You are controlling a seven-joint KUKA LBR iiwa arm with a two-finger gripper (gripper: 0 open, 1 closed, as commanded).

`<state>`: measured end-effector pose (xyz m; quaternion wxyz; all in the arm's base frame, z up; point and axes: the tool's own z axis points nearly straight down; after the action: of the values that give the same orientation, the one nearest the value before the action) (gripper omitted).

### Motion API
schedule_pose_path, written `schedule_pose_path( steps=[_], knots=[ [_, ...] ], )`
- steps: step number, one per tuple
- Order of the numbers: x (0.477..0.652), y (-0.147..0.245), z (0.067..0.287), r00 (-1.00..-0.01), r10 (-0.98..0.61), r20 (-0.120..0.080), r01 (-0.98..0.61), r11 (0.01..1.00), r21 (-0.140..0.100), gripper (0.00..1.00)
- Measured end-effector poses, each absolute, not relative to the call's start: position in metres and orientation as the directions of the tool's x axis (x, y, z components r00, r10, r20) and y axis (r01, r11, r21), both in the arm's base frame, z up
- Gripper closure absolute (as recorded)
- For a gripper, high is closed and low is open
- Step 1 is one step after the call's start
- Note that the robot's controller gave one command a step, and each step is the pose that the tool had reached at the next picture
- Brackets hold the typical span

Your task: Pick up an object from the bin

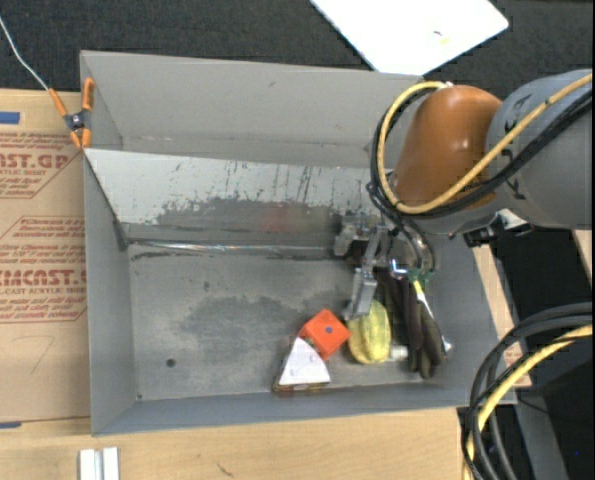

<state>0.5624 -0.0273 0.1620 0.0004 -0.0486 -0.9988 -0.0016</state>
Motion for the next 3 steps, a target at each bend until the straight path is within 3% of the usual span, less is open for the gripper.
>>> schedule_pose_path(
  steps=[1,2,3],
  knots=[
    [0.554,-0.075,0.113,-0.995,-0.096,-0.004,-0.096,0.995,0.002,0.0],
    [0.539,-0.089,0.081,-1.0,-0.003,0.006,-0.003,1.0,0.008,0.0],
    [0.547,-0.103,0.079,-0.95,-0.311,-0.005,-0.311,0.95,0.013,1.0]
  ],
)
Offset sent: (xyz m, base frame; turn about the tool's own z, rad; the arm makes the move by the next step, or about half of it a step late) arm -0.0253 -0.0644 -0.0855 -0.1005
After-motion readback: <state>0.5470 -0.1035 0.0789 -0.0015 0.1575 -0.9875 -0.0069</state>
